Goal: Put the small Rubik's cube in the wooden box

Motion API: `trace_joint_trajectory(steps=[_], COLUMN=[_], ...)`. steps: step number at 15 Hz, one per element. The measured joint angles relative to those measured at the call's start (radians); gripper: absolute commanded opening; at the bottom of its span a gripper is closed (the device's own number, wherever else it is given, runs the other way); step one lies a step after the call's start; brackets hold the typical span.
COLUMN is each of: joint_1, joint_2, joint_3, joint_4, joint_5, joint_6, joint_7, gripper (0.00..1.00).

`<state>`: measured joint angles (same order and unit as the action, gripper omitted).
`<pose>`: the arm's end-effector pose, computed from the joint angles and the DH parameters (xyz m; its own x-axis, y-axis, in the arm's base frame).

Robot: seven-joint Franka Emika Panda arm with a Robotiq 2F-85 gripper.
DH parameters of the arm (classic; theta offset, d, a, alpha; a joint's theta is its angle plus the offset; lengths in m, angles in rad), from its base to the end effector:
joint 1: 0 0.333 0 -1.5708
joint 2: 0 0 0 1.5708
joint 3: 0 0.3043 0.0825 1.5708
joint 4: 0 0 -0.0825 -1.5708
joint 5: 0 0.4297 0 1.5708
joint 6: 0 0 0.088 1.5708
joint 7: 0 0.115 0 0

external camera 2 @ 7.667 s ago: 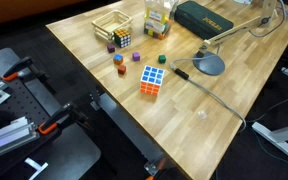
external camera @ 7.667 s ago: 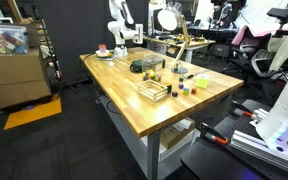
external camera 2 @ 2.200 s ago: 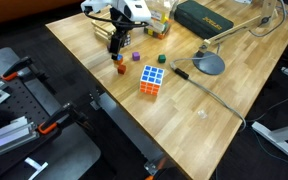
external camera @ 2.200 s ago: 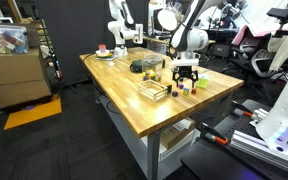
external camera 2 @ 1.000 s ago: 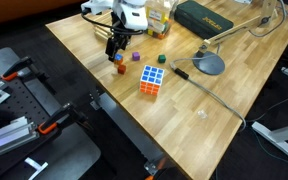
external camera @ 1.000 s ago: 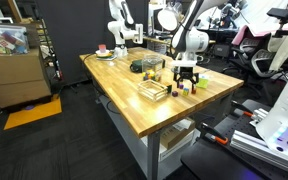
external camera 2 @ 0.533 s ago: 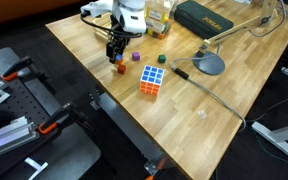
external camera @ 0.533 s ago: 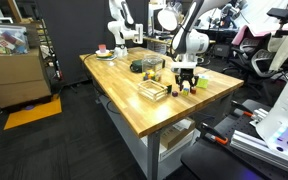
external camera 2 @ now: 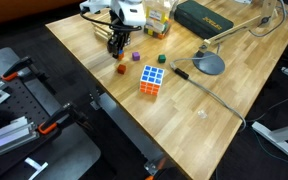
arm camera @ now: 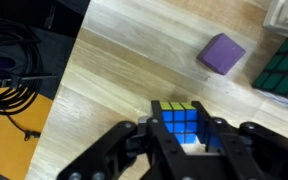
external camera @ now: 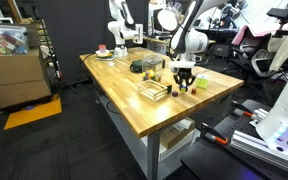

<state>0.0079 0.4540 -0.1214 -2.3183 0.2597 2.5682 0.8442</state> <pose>0.4986 -0.0677 0.0707 0.3638 -0.9171 -0.1631 -0.9152 -0.3845 0.1204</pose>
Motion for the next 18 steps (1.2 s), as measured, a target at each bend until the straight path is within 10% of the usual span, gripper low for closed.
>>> trace_joint_trajectory(steps=[10,18], joint_1=[0.147,0.145], joint_2=[-0.218,-0.105], joint_3=[0.011,0.091], joint_4=[-0.050,0.084], joint_5=[-0.312,-0.309], joint_6=[-0.006,-0.050], joint_7=[0.177,-0.104], gripper=[0.08,0.08])
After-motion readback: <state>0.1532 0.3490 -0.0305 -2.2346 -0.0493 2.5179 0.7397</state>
